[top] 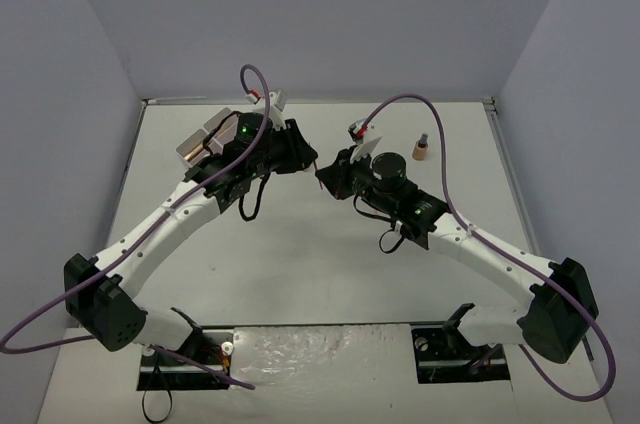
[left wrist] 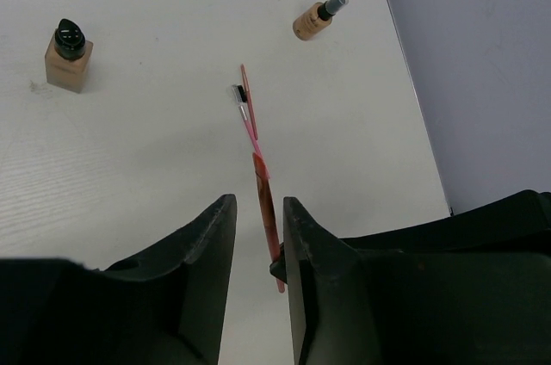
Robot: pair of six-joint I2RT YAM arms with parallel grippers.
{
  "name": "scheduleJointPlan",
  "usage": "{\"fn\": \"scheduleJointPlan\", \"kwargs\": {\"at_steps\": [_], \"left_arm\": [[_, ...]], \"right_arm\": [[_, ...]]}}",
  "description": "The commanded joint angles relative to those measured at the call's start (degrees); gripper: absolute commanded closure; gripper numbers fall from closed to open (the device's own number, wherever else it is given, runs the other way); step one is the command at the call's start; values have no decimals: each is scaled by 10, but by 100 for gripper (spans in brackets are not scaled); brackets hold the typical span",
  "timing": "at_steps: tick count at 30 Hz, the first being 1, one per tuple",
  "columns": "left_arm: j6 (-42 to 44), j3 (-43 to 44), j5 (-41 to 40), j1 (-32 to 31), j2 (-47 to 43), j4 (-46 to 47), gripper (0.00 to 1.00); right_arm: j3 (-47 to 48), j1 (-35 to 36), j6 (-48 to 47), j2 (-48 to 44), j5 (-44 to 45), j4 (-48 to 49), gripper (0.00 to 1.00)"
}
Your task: Organize the makeup
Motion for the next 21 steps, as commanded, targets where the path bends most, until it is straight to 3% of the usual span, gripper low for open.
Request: {"fn": "scheduleJointPlan", "kwargs": {"at_steps": [1,6,9,12,14,15,19,21], "left_arm": [[-4,46,-7,-9,3,29,75],[-3,49,-11,-11,9,33,76],[-1,49,-12,-11,12,35,84],[1,48,-12,-11,13,38,99],[6,47,-14,-11,14,38,100],[9,47,-15,-11,14,39,100],[56,50,-35,-8,13,28,100],[82,57,-55,-3,13,12,100]], "right_arm": [[3,6,7,-20,-3,58,100],[6,6,5,-16,-3,59,100],[6,7,5,-13,-3,62,100],[7,7,5,-10,-4,63,100],[9,7,3,-6,-3,63,98],[9,7,3,-4,-3,63,94],[12,6,0,0,7,52,45],[14,6,-4,1,21,36,29]]}}
